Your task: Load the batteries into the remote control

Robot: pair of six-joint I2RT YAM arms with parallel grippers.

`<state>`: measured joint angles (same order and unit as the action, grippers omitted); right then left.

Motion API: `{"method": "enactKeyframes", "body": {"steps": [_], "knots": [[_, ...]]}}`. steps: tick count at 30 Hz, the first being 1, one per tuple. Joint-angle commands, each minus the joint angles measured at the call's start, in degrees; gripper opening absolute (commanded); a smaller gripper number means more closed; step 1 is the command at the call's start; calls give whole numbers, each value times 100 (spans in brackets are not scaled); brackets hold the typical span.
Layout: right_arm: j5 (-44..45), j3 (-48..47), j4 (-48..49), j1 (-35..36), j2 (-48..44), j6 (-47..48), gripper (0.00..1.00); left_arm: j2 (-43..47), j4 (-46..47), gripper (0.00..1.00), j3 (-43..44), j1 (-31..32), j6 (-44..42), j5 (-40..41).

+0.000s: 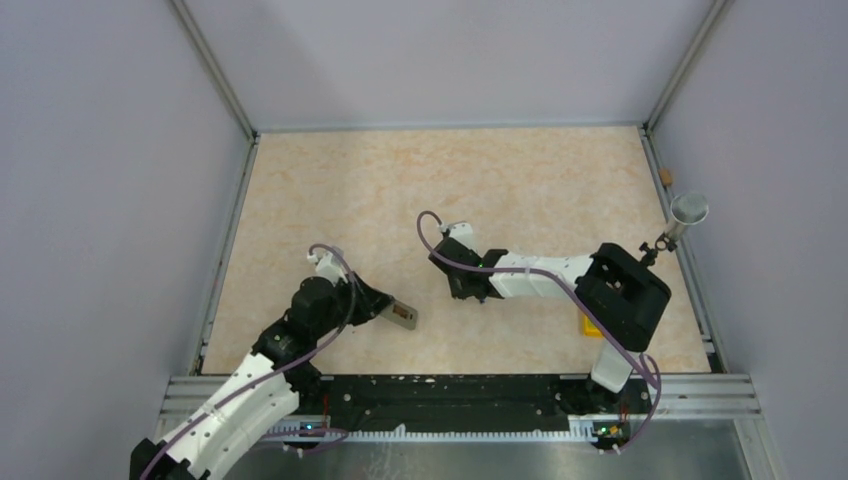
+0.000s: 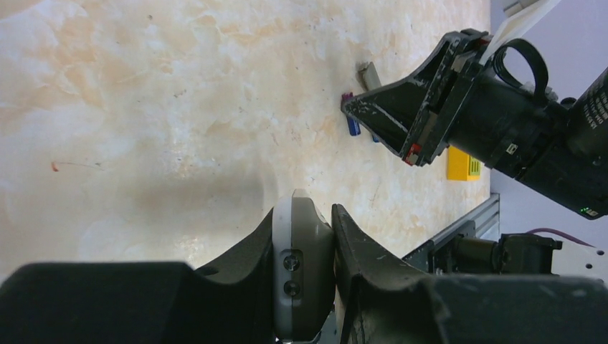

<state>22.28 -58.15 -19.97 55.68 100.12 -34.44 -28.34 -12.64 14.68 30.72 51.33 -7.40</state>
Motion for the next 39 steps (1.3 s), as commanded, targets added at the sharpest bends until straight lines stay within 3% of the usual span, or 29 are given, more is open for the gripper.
{"method": "enactKeyframes", "body": {"steps": [1,6,12,16,30,39], "knots": [[-54,209,123,-175,-208,134,3,-352,938,0,-68,-30,165,-442],[-94,238,176,-193,-284,165,9,-732,1589,0,-167,-22,412,-697],[-226,305,287,-190,-582,198,30,-1253,2531,0,-434,-22,825,-909],[-240,333,275,-194,-863,233,37,-1723,3087,0,-524,-27,1008,-983],[-472,772,219,-198,-2086,412,40,-4032,5293,0,-477,100,1748,-1306],[-461,1095,178,-193,-2449,408,40,-5669,6534,6,-240,665,2126,-1090]]}}
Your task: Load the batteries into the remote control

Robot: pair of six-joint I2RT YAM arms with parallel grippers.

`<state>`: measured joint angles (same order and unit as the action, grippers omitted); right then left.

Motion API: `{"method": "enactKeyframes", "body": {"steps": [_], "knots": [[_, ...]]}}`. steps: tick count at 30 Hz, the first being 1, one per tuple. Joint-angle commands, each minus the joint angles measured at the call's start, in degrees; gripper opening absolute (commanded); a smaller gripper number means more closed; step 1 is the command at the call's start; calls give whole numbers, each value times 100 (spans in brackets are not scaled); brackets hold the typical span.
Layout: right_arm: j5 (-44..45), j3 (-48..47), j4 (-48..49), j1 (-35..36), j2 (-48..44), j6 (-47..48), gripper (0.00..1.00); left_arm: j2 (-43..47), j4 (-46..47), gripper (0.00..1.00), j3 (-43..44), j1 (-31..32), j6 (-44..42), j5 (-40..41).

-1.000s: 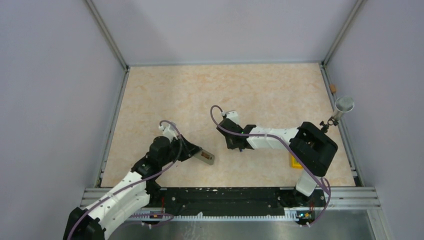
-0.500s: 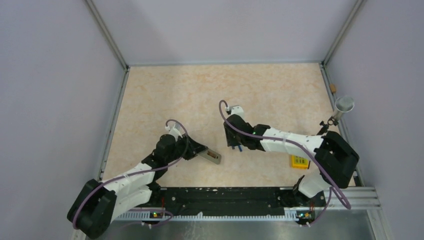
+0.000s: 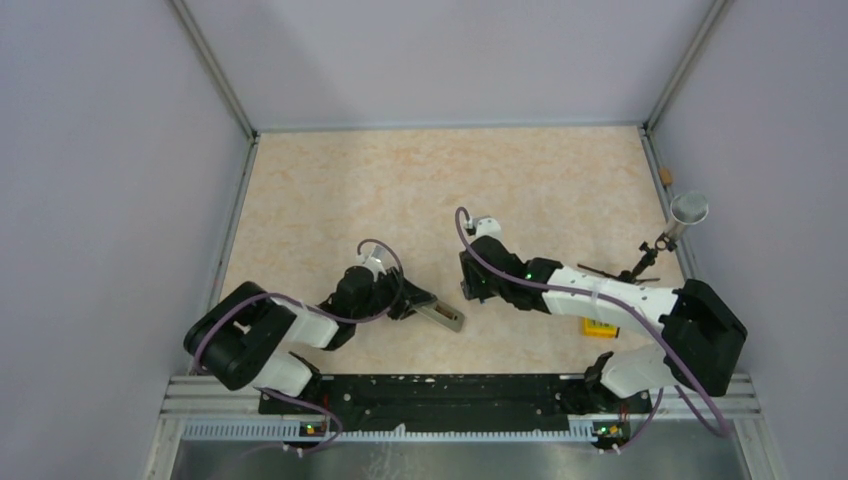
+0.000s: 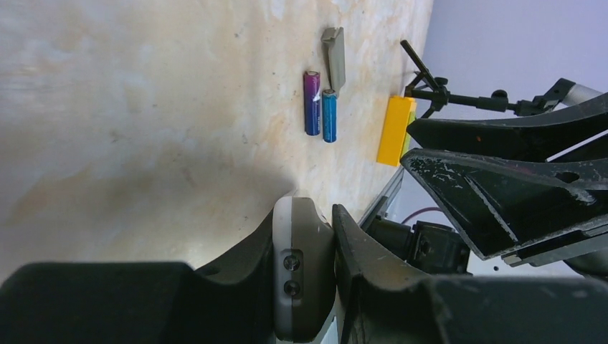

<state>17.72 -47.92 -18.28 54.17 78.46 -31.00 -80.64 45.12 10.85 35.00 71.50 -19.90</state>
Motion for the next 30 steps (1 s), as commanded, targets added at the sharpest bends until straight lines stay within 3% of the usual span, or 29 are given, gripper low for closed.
{"method": "enactKeyframes", "body": {"steps": [1,6,11,19,30], "knots": [[-3,92,0,-37,-313,72,40,-533,813,9,159,296,122,206],[22,174,-45,-47,-455,85,40,-583,544,35,192,579,66,535],[-20,278,-4,-41,-548,48,40,-268,29,50,143,779,-42,865],[-140,379,44,-40,-655,-2,40,123,-446,58,30,982,-155,1117],[-175,434,93,-40,-626,-23,41,1699,-2546,59,9,1411,-523,1843]]}}
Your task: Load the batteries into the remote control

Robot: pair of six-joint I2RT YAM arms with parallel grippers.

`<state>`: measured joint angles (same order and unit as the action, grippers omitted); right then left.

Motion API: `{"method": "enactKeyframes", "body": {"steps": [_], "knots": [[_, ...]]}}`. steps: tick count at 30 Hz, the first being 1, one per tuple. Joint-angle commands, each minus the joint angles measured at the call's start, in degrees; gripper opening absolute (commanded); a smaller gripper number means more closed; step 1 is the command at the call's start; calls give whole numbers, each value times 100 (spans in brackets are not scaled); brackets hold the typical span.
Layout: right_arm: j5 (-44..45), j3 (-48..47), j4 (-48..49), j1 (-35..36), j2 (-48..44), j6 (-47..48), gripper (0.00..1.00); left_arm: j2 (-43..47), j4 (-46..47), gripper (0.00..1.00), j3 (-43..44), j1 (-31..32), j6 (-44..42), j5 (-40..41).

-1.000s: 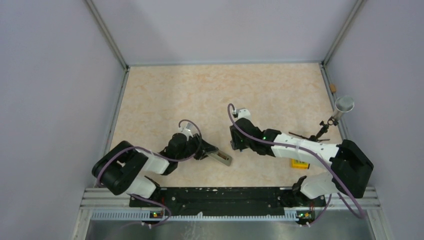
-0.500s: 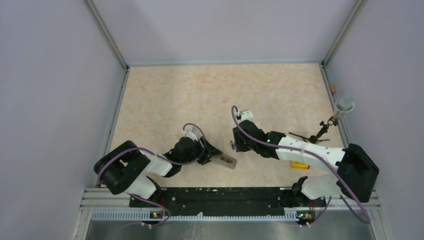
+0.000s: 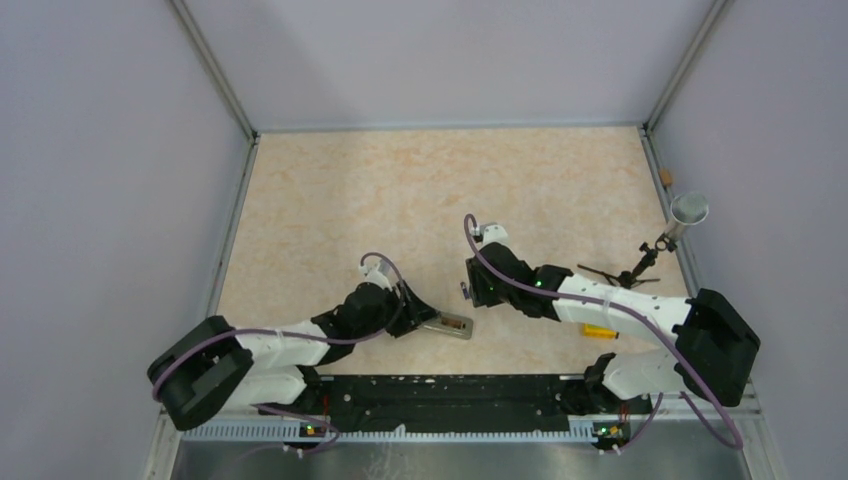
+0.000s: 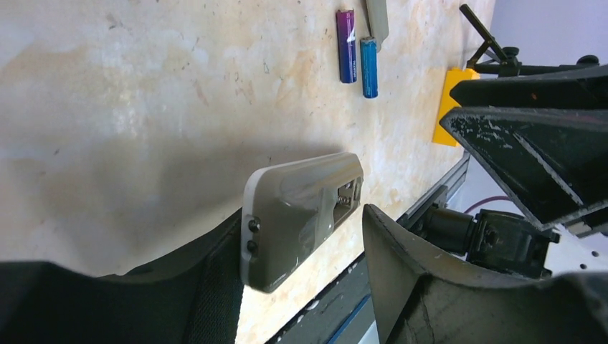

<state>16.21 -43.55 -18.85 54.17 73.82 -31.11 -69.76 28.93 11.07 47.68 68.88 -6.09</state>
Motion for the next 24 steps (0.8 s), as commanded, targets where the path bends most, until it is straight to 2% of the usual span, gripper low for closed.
{"method": "enactKeyframes", "body": {"steps": [1,10,15,24], "knots": [[-41,-12,140,-42,-149,7,41,810,-1162,59,-9,171,-306,540],[-21,-116,22,-42,18,175,41,2461,-3403,60,277,233,-768,1268],[79,-205,-99,-41,243,332,40,2838,-3831,60,402,233,-950,1384],[153,-302,-47,-83,816,605,37,3047,-3996,62,711,227,-1633,1476]]}}
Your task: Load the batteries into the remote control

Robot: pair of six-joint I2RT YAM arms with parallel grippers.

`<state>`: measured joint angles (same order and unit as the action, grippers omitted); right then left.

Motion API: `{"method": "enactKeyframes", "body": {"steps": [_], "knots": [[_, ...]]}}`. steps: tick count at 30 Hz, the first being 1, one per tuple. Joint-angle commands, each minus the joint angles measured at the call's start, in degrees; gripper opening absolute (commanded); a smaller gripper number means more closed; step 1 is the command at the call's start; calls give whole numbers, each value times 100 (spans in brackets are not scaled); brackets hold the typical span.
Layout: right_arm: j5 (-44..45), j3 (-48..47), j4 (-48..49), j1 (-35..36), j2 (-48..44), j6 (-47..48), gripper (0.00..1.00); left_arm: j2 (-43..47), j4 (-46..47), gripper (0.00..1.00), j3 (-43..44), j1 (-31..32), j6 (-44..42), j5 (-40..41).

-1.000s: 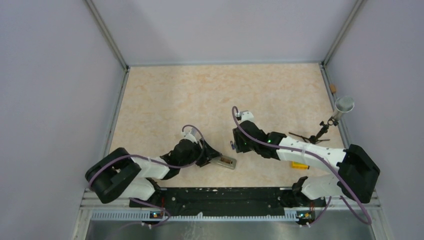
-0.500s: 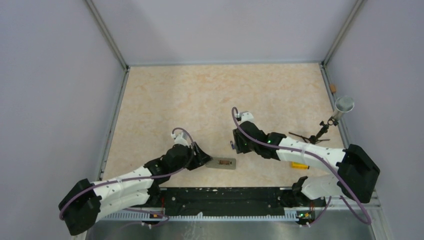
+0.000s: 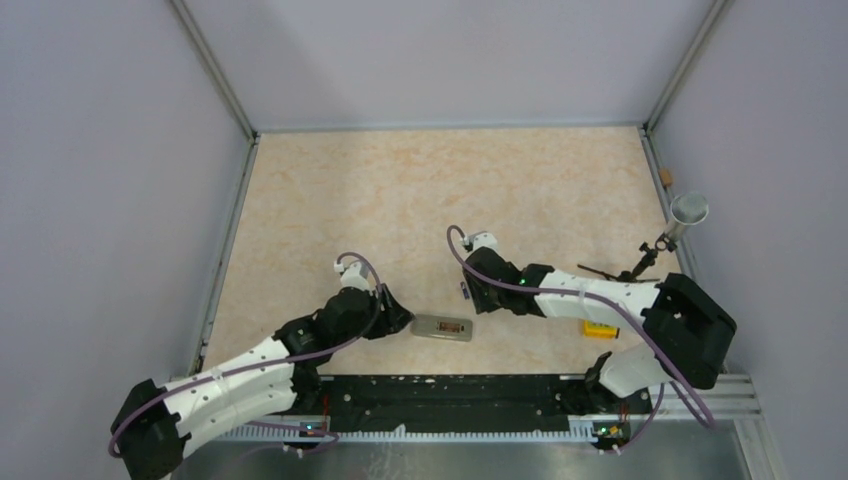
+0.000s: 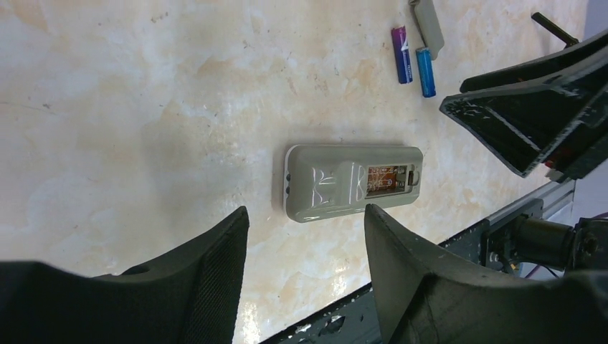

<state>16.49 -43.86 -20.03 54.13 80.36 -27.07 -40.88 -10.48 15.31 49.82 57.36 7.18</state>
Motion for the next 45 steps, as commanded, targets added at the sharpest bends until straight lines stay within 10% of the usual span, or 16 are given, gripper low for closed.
{"method": "enactKeyframes", "body": {"steps": [1,45], "knots": [[114,-272,103,-78,217,224,37,193,-59,62,300,10,-545,172],[105,753,1046,-69,220,-43,24,259,186,65,247,10,-649,257]]}}
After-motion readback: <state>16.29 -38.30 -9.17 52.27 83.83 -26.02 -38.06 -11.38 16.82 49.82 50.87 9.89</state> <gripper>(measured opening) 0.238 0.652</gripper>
